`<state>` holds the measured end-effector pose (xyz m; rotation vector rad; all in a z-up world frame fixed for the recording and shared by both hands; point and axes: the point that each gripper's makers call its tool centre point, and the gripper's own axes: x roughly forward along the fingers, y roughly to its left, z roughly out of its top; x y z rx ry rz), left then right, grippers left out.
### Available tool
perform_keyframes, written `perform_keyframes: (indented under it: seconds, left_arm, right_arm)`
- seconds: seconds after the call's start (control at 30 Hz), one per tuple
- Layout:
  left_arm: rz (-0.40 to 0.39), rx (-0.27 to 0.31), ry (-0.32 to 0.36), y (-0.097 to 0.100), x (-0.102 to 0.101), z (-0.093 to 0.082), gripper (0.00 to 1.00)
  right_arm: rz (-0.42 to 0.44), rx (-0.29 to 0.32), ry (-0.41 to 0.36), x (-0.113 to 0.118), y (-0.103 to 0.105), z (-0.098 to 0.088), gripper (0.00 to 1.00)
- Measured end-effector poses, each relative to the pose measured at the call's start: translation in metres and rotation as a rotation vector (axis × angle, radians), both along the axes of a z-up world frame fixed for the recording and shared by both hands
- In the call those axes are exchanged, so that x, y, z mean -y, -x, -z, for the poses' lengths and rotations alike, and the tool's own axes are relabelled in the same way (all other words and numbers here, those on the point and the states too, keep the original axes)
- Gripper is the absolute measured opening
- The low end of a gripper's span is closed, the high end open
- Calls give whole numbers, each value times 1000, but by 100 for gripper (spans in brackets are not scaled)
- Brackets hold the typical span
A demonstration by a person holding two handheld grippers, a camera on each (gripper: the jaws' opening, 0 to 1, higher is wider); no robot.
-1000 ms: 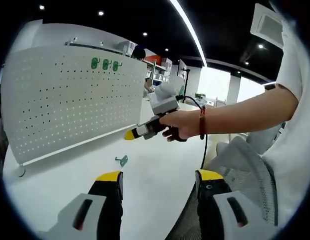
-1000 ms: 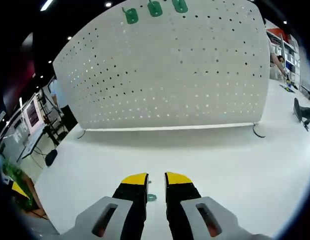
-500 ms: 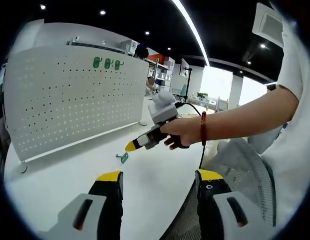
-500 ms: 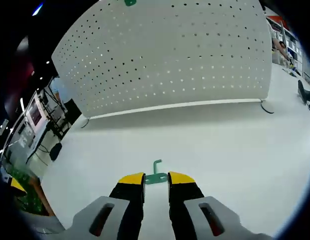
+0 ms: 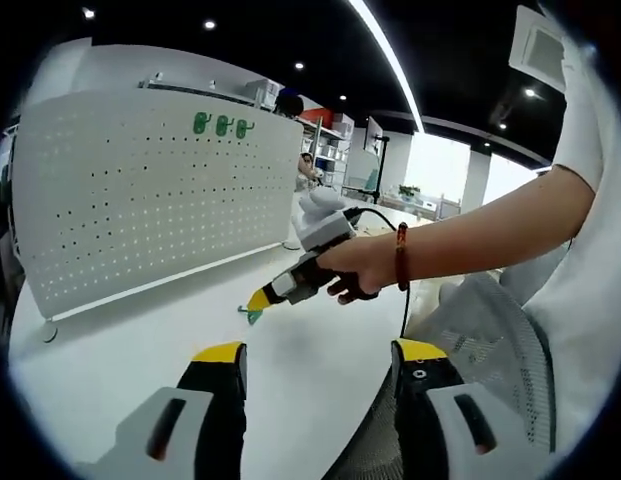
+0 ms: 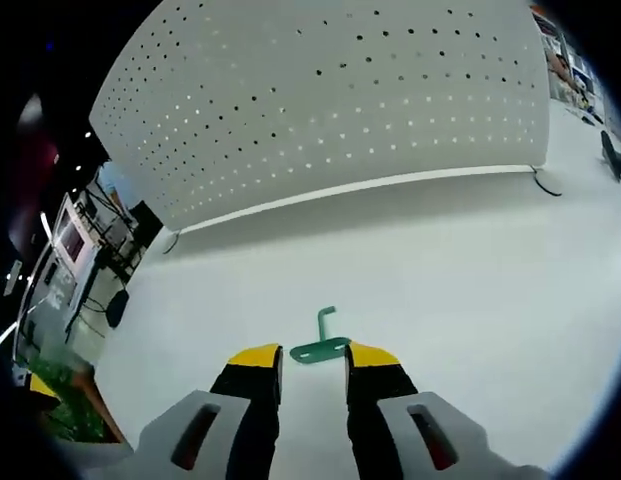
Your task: Insert the hook assembly into the mounting plate slot until the hook locks in place.
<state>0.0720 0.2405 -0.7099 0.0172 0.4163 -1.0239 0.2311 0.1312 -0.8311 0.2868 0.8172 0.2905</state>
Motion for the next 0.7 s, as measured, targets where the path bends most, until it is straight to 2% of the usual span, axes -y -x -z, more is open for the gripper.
perform_keyframes:
  seconds: [0.3,0.4,0.47,0.57,0.7]
  left_arm:
    - [-16,-4,9,-5,-4,-1,60]
    - [-24,-5,4,-5,-7,1,60]
    - [-29,-8,6,-6,-9,2,60]
    - [-37,-11,3,-7,-11,3,60]
    - [-43,-13,8,-9,-12,3,60]
  right_arm:
    - [42,-63,6,1,-6,12,24]
    - [54,-59,13,2,-8,13,23]
    - [46,-65,14,0,-9,13,21]
    - [30,-73,38,1,-7,15,11]
    - [35,-90,-3,-3,-7,15,15]
